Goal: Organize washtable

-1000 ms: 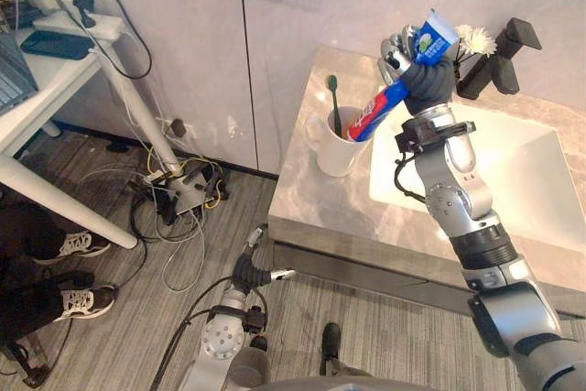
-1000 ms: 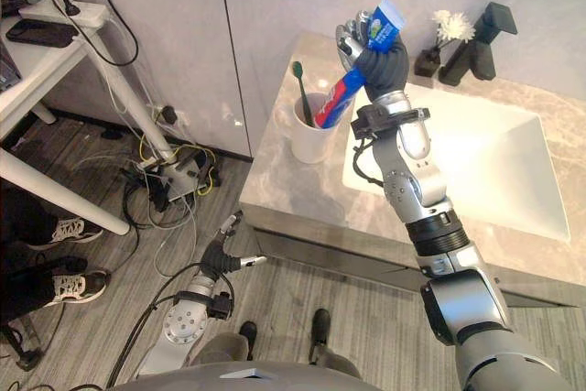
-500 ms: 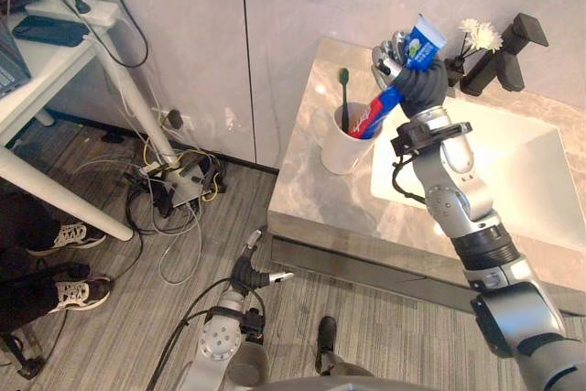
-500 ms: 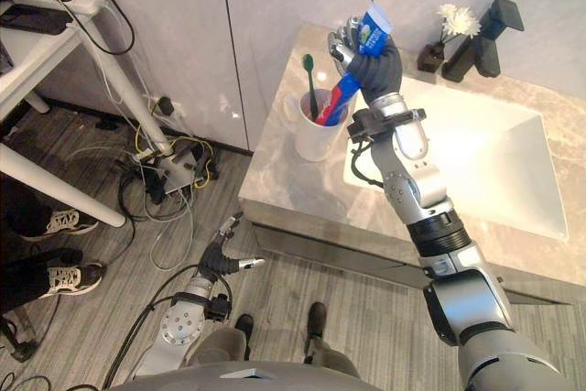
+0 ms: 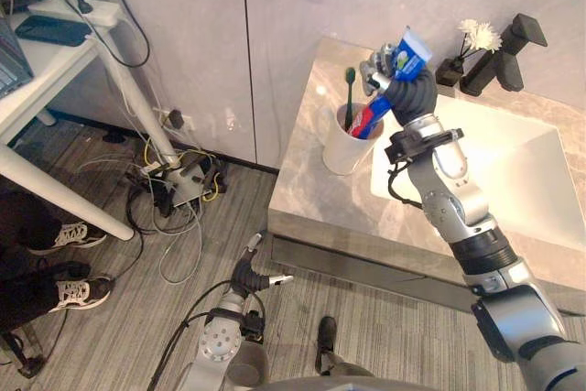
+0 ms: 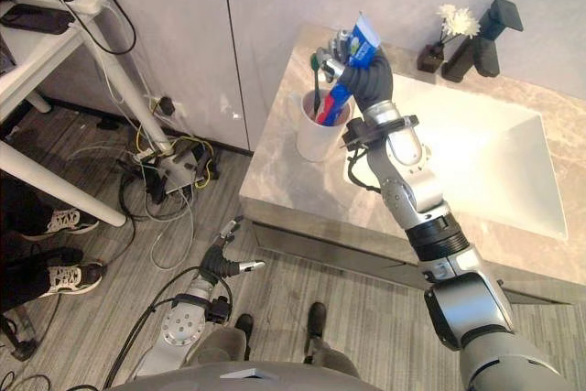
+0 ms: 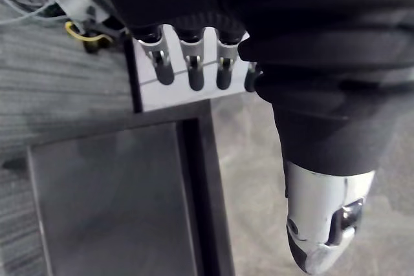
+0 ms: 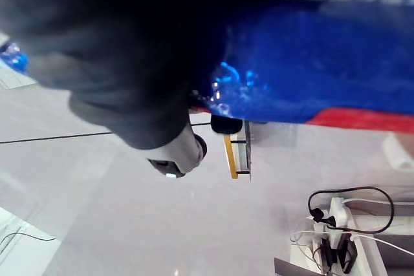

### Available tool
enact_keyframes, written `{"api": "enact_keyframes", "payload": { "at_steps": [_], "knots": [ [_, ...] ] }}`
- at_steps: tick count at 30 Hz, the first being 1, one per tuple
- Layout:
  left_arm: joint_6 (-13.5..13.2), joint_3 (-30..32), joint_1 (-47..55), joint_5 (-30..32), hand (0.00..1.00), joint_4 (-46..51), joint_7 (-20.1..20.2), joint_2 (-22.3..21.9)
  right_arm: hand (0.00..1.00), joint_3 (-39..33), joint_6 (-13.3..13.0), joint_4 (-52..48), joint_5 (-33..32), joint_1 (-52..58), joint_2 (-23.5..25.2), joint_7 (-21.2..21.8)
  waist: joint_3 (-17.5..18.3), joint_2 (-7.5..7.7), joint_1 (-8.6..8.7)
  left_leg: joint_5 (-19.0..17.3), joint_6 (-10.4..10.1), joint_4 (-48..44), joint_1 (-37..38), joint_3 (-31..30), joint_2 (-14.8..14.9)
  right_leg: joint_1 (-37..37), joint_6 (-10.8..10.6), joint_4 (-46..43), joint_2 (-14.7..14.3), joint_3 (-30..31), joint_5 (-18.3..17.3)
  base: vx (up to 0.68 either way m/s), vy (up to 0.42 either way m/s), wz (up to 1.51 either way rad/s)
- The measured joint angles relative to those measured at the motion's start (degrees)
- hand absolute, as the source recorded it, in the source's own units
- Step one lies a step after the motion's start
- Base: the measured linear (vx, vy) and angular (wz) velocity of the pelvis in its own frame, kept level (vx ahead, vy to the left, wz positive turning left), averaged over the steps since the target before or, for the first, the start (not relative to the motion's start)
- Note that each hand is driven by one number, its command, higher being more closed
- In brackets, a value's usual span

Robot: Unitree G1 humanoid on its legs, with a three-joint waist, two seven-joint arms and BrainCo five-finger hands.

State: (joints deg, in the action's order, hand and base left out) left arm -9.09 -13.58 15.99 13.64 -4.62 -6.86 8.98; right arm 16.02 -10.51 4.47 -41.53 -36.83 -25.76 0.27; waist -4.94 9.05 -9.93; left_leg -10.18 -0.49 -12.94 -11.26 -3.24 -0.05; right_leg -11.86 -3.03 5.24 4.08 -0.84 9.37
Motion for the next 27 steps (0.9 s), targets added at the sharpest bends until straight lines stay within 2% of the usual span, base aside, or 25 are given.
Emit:
{"api": "enact_keyframes", "payload": {
  "at_steps": [10, 22, 24, 27],
  "knots": [
    [0.0, 0.0, -0.1, 0.0, 0.00, 0.0, -0.1, -0.1, 0.00, -1.6, 0.0, -1.1, 0.0, 0.6, 0.1, 0.3, 0.0, 0.00, 0.08, 0.0, 0.0, 0.0, 0.0, 0.1, 0.0, 0.0, 0.0, 0.0, 0.0, 0.0, 0.0, 0.00, 0.000, 0.00],
    [0.0, 0.2, -0.2, 0.1, 0.00, 0.0, -0.1, -1.9, 0.00, -12.0, -1.7, -11.6, -0.1, 7.9, 1.7, 0.2, 0.0, -0.06, 0.15, 0.0, 0.0, 1.4, 1.7, 1.1, 0.0, 0.8, -0.1, 0.0, 0.1, 0.3, -0.1, 0.00, 0.002, -0.03],
    [0.0, 0.4, -0.2, 0.2, 0.00, -0.2, -0.1, -1.9, 0.00, -14.4, -2.9, -14.1, -0.1, 9.3, 2.1, 0.3, 0.1, -0.09, 0.33, 0.0, 0.0, 1.5, 1.9, 1.2, 0.0, 0.9, -0.1, 0.0, 0.1, 0.3, -0.1, 0.00, 0.002, -0.04],
    [0.0, 0.5, -0.2, 0.2, 0.00, -0.4, 0.0, -1.9, 0.00, -16.5, -3.1, -14.2, -0.1, 9.8, 2.2, 0.2, 0.3, -0.23, 0.63, 0.0, 0.0, 1.4, 2.0, 1.3, -0.1, 1.1, -0.1, 0.0, 0.1, 0.4, -0.1, 0.00, 0.000, 0.00]
  ]
}}
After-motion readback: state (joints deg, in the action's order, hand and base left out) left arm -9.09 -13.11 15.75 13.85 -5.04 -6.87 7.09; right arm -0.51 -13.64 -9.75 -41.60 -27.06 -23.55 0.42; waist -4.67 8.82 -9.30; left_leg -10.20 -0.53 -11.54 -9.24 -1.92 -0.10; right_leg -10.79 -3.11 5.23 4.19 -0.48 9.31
